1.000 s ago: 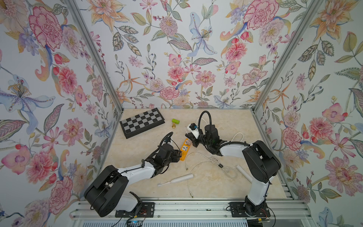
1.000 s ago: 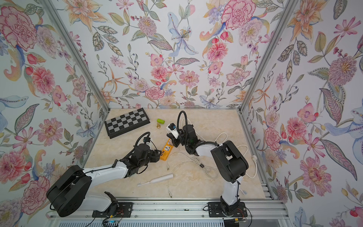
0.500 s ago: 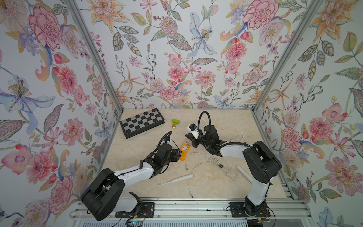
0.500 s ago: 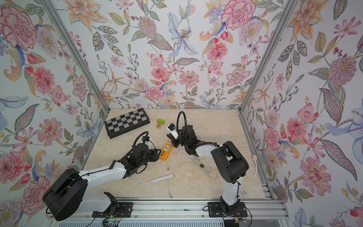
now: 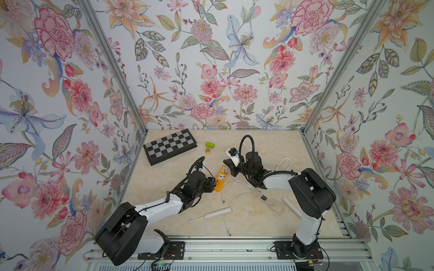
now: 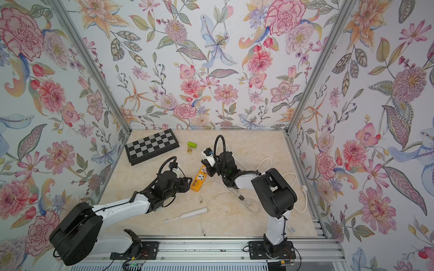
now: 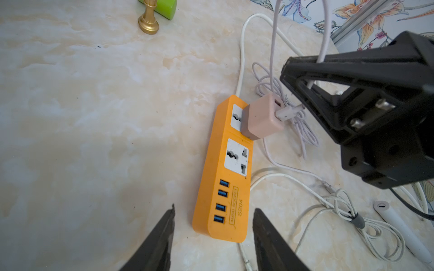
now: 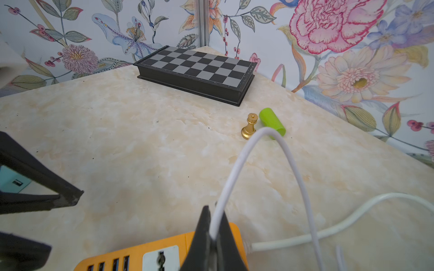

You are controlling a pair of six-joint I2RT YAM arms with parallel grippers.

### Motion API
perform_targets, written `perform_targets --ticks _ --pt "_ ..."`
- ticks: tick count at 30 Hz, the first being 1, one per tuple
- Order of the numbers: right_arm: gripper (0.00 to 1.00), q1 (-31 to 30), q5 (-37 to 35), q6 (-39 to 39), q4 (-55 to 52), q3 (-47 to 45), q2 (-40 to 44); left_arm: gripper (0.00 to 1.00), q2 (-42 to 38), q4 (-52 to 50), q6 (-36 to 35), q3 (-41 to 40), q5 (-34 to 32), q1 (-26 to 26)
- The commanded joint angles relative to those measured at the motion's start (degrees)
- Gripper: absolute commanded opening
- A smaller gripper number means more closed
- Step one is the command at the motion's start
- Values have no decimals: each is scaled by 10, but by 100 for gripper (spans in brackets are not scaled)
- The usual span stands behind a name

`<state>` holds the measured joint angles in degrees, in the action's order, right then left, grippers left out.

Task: Charge the electric toothbrush
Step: Insert the charging cable into the plug, then pick up the charging cable from the center of the board.

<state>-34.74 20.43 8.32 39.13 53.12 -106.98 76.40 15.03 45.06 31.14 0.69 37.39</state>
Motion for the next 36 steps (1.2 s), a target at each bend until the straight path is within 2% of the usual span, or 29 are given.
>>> perform_targets --ticks 1,8,16,19,26,29,36 --pt "0 -9 -20 2 -174 -42 -65 55 -18 -7 8 -11 -14 -8" --pt "0 11 -12 -18 -150 -58 -67 55 -20 -7 8 -9 -15 -7" --pt "1 -2 8 -34 -166 22 -49 55 -9 4 6 -2 -11 -7" --pt "8 -7 9 -35 -174 53 -43 55 -11 6 5 -1 -13 -8" --pt "33 -9 13 -64 -153 73 6 55 -23 2 3 -4 -18 -7" --pt "39 -7 9 -68 -166 75 34 55 -30 1 2 -7 -21 -8" --pt "50 15 -13 -107 -199 9 125 56 -43 -23 -8 3 -39 -8"
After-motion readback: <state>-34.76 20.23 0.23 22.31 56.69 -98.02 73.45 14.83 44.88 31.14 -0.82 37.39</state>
